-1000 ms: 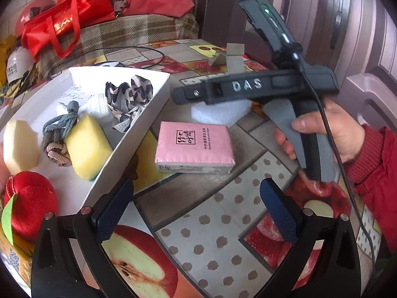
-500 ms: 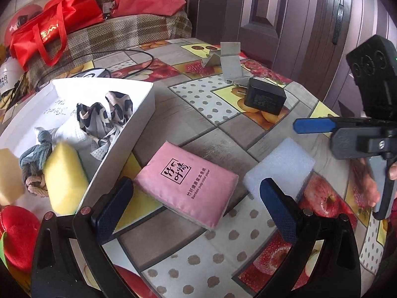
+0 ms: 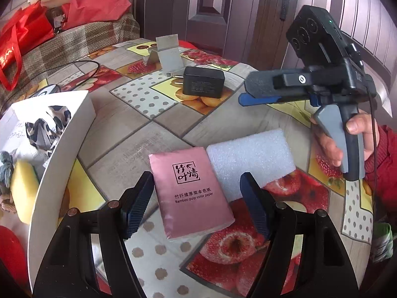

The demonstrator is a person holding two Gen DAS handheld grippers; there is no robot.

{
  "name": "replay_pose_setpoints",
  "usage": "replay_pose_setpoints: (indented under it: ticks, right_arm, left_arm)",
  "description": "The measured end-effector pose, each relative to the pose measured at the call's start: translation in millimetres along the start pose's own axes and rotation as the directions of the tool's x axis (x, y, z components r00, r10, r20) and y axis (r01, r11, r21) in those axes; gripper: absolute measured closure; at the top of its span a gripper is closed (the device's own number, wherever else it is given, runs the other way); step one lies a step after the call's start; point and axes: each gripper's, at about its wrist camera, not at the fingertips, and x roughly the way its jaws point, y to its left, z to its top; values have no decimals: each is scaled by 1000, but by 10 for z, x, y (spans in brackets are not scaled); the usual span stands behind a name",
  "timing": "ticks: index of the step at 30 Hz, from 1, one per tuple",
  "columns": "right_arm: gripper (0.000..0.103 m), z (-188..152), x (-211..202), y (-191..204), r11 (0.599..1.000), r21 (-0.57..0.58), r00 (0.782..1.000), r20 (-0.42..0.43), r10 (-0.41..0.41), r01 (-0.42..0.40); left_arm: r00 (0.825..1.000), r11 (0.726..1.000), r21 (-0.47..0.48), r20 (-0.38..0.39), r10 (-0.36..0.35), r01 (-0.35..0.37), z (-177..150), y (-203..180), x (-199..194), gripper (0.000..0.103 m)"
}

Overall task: Organize soft objects
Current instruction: 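Grasp the pink tissue pack with the left tool while the right tool grasps the white foam block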

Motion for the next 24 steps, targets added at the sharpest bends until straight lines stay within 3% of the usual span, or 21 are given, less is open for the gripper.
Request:
replay_pose_setpoints:
  ticks: [4,8,10,12,15,17,19,21,23,24]
  right_arm:
    - [0,-27,17,95,999,-46,1000,-12,24,-25]
    - [0,-83,63,219,990,-135,998,-49,24,-31]
    - [0,-113,72,334,976,-212,996,-79,32,-48]
    - [0,-155,79,473,945,-324,993,-115,-1,-37]
    - [0,-243,124,646,860,-510,981,-157,-111,16]
    - [0,-276,206,685,812,-583,967,-186,-175,35]
    - [0,-286,312,690,793,-609,953,-228,-199,20]
    - [0,-310,423,669,782,-623,941,-257,-222,14]
    - [1,-350,528,654,780,-626,930,-280,-239,12]
    - [3,-384,564,648,776,-630,924,-289,-251,14]
  left_arm:
    - [997,997,-36,-6,73,-74,-25,23,-7,26]
    - [997,994,-78,-4,75,-75,-43,108,-27,24]
    - [999,993,-108,-12,37,-38,-85,160,-36,24]
    - [1000,991,-133,-21,5,-8,-131,199,-57,24]
    - [1000,989,-146,-17,11,-13,-130,207,-67,24]
    - [1000,992,-125,-5,20,-21,-108,157,-72,24]
    - [999,995,-94,9,31,-30,-83,94,-71,24]
    - [997,995,-74,-23,72,-73,-62,54,4,30]
    - [994,993,-59,-54,95,-98,-60,39,61,51]
    - [992,991,-55,-54,117,-120,-61,34,60,53]
